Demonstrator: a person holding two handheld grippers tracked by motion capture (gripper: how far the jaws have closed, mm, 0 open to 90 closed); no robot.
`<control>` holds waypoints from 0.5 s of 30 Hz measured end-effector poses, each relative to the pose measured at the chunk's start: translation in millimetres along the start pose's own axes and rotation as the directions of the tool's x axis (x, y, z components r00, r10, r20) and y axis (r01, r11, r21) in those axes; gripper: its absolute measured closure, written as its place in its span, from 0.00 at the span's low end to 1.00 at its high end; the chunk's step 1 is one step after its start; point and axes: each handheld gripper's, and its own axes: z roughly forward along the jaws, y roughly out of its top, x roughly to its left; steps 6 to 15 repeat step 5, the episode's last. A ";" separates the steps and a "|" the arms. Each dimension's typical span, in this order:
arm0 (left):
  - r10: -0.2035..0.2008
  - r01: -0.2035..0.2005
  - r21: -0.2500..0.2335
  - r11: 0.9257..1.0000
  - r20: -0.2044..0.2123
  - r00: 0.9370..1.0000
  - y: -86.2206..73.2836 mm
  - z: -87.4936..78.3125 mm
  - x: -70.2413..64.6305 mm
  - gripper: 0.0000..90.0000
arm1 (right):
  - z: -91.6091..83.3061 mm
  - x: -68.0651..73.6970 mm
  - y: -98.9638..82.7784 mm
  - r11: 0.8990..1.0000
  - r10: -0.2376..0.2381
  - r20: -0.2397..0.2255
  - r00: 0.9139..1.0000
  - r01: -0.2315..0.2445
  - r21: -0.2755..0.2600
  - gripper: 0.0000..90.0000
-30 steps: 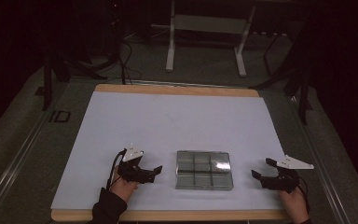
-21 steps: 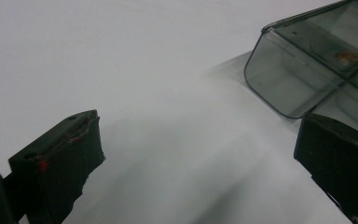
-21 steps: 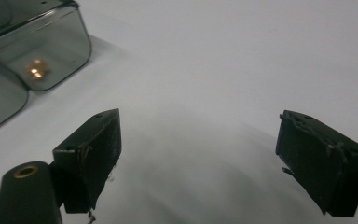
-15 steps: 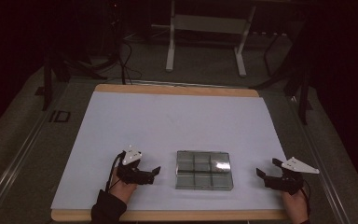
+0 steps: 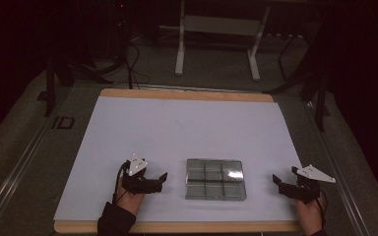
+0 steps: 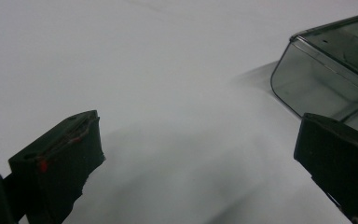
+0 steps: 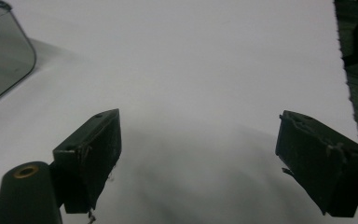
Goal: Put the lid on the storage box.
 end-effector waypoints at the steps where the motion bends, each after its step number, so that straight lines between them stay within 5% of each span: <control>1: 0.000 0.000 0.000 1.000 0.000 1.000 0.0 0.0 0.0 0.02 | 0.0 0.0 0.0 1.000 0.000 0.000 1.000 0.000 0.000 0.16; 3: -0.005 0.005 0.004 1.000 -0.016 1.000 0.2 0.4 -0.2 0.02 | 0.1 0.0 0.0 1.000 0.014 0.033 0.999 -0.014 0.000 0.16; 15: -0.006 0.006 0.007 1.000 -0.019 1.000 0.2 0.6 -0.4 0.02 | 1.1 0.3 0.3 1.000 0.009 0.036 0.999 -0.009 0.009 0.16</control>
